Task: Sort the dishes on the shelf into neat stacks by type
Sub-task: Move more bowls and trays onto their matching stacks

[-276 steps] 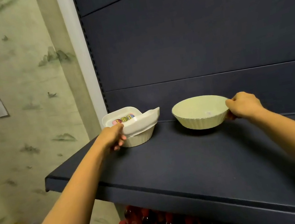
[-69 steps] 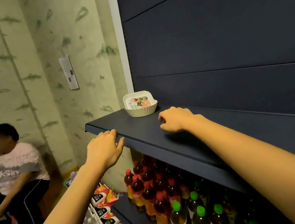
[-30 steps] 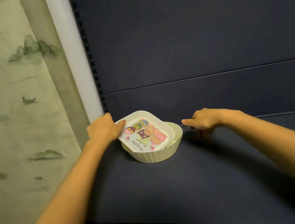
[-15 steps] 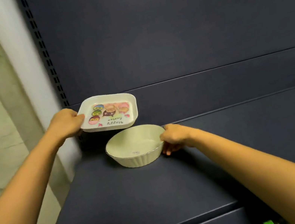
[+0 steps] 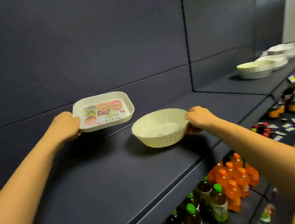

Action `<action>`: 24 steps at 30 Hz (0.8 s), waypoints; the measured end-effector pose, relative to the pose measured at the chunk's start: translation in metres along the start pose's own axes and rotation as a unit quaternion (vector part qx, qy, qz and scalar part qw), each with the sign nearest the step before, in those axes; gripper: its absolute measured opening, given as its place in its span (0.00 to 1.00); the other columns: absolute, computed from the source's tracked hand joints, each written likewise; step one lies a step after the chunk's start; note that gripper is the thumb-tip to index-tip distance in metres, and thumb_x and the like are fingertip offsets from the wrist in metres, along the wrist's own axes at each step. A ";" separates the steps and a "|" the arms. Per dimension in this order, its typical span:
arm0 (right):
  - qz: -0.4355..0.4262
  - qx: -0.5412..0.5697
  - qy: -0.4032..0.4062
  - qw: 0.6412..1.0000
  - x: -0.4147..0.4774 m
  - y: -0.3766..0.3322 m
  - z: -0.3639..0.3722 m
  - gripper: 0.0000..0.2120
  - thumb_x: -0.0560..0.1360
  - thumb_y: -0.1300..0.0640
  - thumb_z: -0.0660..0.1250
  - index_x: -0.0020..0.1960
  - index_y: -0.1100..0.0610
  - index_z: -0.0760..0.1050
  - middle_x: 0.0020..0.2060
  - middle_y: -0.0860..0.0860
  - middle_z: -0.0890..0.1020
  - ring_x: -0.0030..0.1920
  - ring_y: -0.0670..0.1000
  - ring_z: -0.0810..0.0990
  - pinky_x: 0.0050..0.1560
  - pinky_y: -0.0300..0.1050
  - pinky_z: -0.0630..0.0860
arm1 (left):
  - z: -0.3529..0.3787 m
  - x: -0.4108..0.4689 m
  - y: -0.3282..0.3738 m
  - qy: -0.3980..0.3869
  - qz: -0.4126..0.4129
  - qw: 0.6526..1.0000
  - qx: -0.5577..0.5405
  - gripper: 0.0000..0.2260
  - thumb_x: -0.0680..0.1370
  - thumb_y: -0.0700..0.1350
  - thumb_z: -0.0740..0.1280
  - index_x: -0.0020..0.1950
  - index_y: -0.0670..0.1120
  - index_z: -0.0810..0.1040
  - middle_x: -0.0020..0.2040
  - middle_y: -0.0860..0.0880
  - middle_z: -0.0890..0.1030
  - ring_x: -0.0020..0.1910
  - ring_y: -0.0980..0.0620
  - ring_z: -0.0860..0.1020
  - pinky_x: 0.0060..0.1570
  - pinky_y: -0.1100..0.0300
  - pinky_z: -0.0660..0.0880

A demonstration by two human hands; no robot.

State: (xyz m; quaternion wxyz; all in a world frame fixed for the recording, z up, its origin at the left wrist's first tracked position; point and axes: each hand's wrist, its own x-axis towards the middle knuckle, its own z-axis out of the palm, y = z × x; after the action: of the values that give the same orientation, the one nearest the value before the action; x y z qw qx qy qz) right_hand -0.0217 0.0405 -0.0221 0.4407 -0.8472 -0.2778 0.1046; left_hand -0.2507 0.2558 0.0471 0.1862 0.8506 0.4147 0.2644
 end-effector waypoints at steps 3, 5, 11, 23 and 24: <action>0.038 -0.005 0.045 0.998 0.003 0.039 -0.053 0.11 0.77 0.63 0.54 0.36 0.59 0.68 0.25 0.54 0.77 0.28 0.53 0.75 0.30 0.41 0.72 | 0.040 0.006 0.051 -0.043 0.042 0.998 0.024 0.19 0.78 0.39 0.55 0.27 0.40 0.68 0.27 0.42 0.72 0.34 0.43 0.70 0.31 0.57 0.62; 0.052 -0.008 0.082 0.995 0.004 0.067 -0.088 0.11 0.77 0.62 0.55 0.36 0.60 0.69 0.25 0.54 0.78 0.29 0.53 0.77 0.31 0.40 0.73 | 0.065 0.009 0.087 -0.061 0.067 0.995 0.033 0.16 0.79 0.39 0.55 0.32 0.38 0.70 0.34 0.39 0.74 0.39 0.42 0.70 0.34 0.56 0.62; 0.093 -0.009 0.149 0.984 0.009 0.152 -0.201 0.11 0.74 0.61 0.57 0.37 0.62 0.74 0.22 0.53 0.79 0.26 0.52 0.79 0.25 0.37 0.71 | 0.147 0.005 0.201 -0.100 0.115 0.988 0.018 0.15 0.80 0.40 0.55 0.36 0.37 0.70 0.41 0.37 0.73 0.35 0.44 0.69 0.30 0.57 0.60; 0.115 0.026 0.228 0.966 0.047 0.282 -0.383 0.13 0.75 0.61 0.57 0.32 0.59 0.71 0.24 0.56 0.78 0.31 0.57 0.76 0.34 0.44 0.71 | 0.288 -0.014 0.390 -0.143 0.151 0.978 -0.003 0.11 0.80 0.38 0.55 0.43 0.35 0.73 0.32 0.42 0.71 0.32 0.48 0.68 0.28 0.59 0.61; 0.115 0.029 0.228 0.966 0.052 0.290 -0.394 0.13 0.75 0.62 0.57 0.33 0.59 0.72 0.24 0.57 0.79 0.32 0.57 0.76 0.34 0.44 0.70 | 0.296 -0.012 0.404 -0.142 0.155 0.978 -0.002 0.09 0.79 0.37 0.56 0.41 0.35 0.71 0.32 0.42 0.71 0.33 0.47 0.69 0.28 0.59 0.61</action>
State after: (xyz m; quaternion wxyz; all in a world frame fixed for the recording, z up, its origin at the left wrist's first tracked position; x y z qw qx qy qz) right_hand 0.2970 -0.3342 -0.0195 0.5014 -0.8620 -0.0670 -0.0335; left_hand 0.1672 -0.0197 0.0265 0.2015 0.9330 0.2470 0.1668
